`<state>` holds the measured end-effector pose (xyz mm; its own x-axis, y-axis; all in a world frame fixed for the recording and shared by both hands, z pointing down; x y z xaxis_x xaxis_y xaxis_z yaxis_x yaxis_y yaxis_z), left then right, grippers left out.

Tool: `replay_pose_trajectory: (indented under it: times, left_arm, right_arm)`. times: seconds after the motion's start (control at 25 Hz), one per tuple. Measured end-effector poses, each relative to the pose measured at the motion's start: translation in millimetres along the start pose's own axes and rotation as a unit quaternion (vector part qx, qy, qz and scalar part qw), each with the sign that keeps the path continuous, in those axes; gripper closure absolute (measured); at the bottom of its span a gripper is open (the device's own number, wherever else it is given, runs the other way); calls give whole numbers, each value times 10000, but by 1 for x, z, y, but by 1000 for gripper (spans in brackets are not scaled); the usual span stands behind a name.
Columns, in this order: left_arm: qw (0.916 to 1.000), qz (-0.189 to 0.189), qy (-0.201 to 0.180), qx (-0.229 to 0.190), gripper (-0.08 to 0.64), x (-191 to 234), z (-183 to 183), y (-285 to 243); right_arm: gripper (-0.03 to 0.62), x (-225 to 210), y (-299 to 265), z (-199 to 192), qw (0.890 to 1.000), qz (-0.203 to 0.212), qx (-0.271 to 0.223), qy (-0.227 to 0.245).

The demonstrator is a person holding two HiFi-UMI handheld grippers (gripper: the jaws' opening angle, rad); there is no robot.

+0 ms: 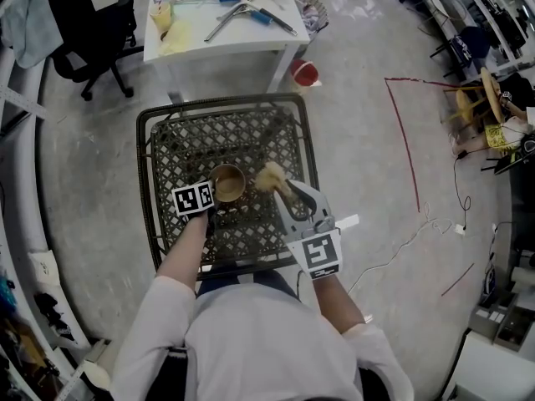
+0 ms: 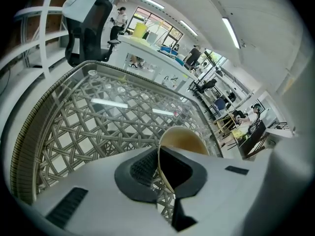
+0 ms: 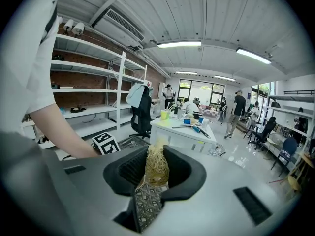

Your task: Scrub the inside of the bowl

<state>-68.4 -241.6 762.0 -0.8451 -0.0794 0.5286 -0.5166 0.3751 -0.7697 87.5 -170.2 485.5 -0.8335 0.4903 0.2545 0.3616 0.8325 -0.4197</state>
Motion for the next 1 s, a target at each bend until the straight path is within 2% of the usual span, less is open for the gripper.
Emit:
replay_pose_trajectory:
  times: [0.4, 1.0]
  left_arm:
    - [9994, -67, 328, -47, 518, 3, -7, -7]
    - [9994, -186, 295, -56, 517, 0, -8, -7]
  right_arm:
    - [492, 0, 1, -5, 10000, -3, 55, -34]
    - [492, 0, 7, -8, 10000, -17, 51, -69]
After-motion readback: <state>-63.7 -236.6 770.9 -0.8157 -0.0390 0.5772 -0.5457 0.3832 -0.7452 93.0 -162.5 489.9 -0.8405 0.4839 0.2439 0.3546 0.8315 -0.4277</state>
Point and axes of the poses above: the fingertips, and each gripper's own axes: y backward along the fingers, x to its left, z out of its top, the point moved 2 cm from there along y, backward along the fingers, and after that the axes turned 6 degrees about y, right-handed, at the moved point
